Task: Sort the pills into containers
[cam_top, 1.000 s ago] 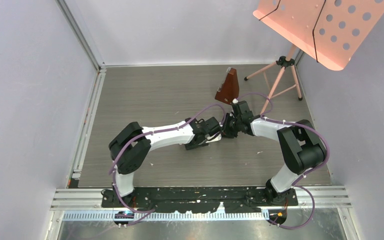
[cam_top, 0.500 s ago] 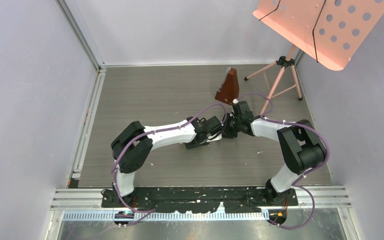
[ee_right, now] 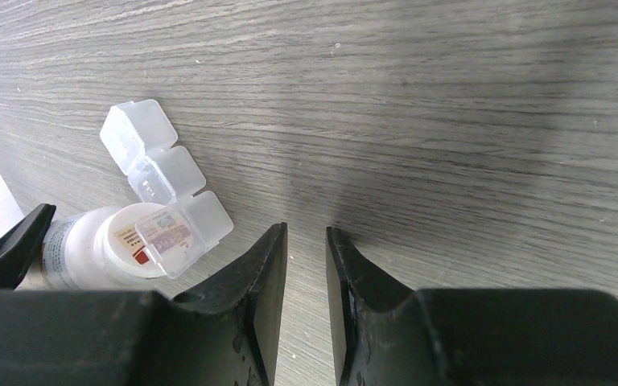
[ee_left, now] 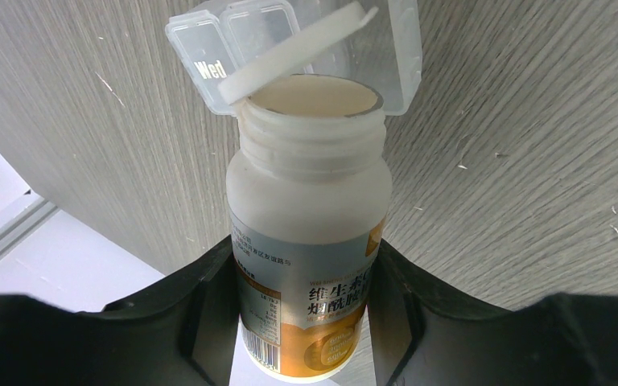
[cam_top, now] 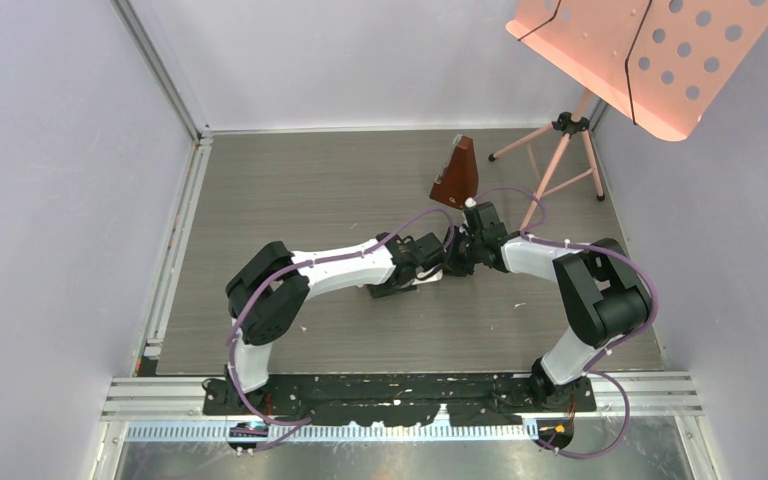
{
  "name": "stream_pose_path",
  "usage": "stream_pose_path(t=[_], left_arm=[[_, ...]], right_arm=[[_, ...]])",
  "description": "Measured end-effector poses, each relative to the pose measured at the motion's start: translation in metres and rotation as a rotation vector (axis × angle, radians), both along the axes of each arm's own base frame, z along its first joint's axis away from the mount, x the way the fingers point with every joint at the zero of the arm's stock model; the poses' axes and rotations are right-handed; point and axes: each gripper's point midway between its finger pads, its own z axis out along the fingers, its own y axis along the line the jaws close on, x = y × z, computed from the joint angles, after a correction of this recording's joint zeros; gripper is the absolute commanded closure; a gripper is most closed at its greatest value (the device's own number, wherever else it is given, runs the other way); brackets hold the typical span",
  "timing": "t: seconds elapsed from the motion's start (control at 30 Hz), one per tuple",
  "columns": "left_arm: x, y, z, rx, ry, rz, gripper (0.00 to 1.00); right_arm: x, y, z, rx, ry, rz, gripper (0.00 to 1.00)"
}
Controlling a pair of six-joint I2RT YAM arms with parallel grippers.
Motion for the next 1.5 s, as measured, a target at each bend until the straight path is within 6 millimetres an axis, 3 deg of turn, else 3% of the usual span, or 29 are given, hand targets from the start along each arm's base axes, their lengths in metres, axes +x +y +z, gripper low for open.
stream_pose_path(t=[1.5], left_arm=[[-0.003,0.0,0.0104,0.097,0.064,0.028,1.0]], right_arm=[[0.0016,0.0064,-0.0004,0.037,-0.002,0.013,0.68]])
